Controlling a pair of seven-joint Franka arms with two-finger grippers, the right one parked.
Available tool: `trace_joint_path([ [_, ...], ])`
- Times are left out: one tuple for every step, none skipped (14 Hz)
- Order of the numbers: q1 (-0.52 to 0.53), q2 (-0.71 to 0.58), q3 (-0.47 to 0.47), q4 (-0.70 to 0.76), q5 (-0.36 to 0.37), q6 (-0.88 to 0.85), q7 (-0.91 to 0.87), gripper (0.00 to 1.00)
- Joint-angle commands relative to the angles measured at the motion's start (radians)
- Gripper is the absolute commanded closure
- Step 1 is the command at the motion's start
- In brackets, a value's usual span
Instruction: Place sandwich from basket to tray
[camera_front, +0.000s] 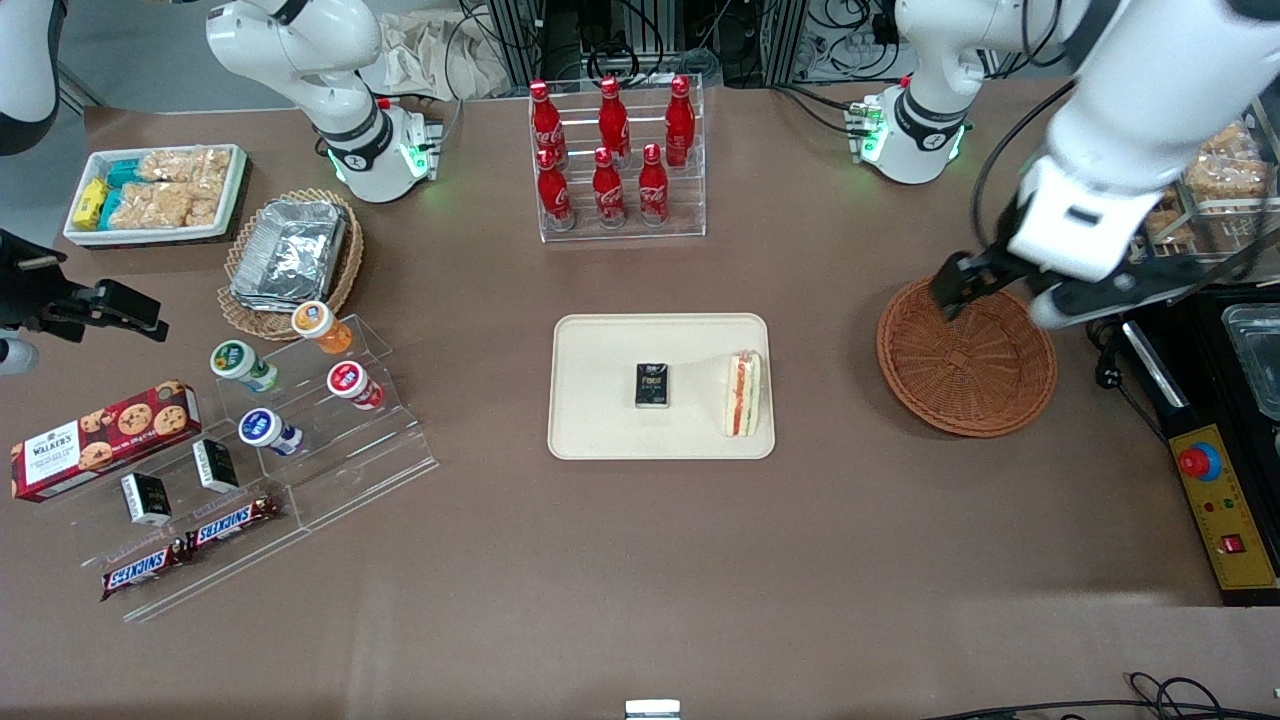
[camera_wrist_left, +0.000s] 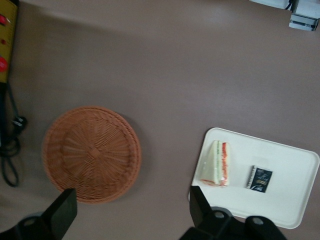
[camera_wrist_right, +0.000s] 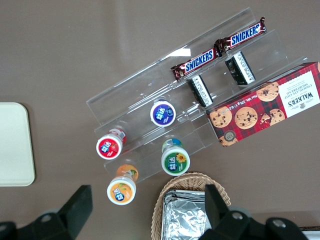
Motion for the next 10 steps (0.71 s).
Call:
trace_joint_path([
  [-0.028,-0.093,0.101,-0.096,-0.015,-0.016,0.241,0.00],
  [-0.028,-0.120,0.133,-0.122,-0.015,-0.022,0.328,0.00],
  [-0.026,-0.143,0.163,-0.148,-0.015,-0.022,0.394,0.00],
  [-0.021,-0.162,0.177,-0.168,-0.015,-0.022,0.451,0.00],
  [-0.014,-0.163,0.189,-0.169,-0.016,-0.026,0.481,0.00],
  [-0.014,-0.162,0.200,-0.163,-0.018,-0.054,0.499,0.00],
  [-0.014,-0.159,0.200,-0.147,-0.016,-0.066,0.501,0.00],
  [-0.014,-0.156,0.200,-0.140,-0.016,-0.068,0.502,0.00],
  [-0.014,-0.151,0.200,-0.124,-0.015,-0.068,0.504,0.00],
  [-0.014,-0.147,0.200,-0.121,-0.007,-0.068,0.509,0.00],
])
